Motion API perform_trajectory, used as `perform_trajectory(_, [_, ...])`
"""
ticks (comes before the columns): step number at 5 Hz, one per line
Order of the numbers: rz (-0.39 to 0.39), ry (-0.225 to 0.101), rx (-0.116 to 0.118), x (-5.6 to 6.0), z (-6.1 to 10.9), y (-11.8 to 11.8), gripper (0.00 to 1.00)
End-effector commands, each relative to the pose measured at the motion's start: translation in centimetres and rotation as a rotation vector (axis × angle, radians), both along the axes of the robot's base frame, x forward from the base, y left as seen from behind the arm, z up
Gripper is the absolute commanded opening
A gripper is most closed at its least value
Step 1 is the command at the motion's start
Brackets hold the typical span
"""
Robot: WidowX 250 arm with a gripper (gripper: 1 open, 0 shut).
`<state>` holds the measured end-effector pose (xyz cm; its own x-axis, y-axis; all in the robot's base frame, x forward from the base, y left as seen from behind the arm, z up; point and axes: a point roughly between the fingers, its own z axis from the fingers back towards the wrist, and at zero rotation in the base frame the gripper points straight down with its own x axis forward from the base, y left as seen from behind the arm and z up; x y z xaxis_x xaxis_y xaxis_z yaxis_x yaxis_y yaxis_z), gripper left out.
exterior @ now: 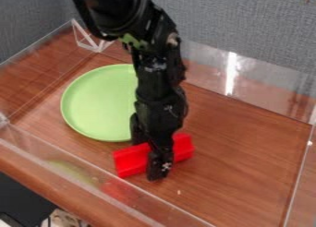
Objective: Put the red object on the green plate
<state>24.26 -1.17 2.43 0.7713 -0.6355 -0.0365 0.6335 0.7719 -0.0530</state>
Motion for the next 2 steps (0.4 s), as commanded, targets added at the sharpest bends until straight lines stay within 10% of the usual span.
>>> perform_trajectory(1, [0.011, -0.026, -0.001, 0.2, 0.4, -0.8, 0.0])
perform_trajectory(2, [0.037, -0.042, -0.006, -0.04, 0.47, -1.34, 0.0])
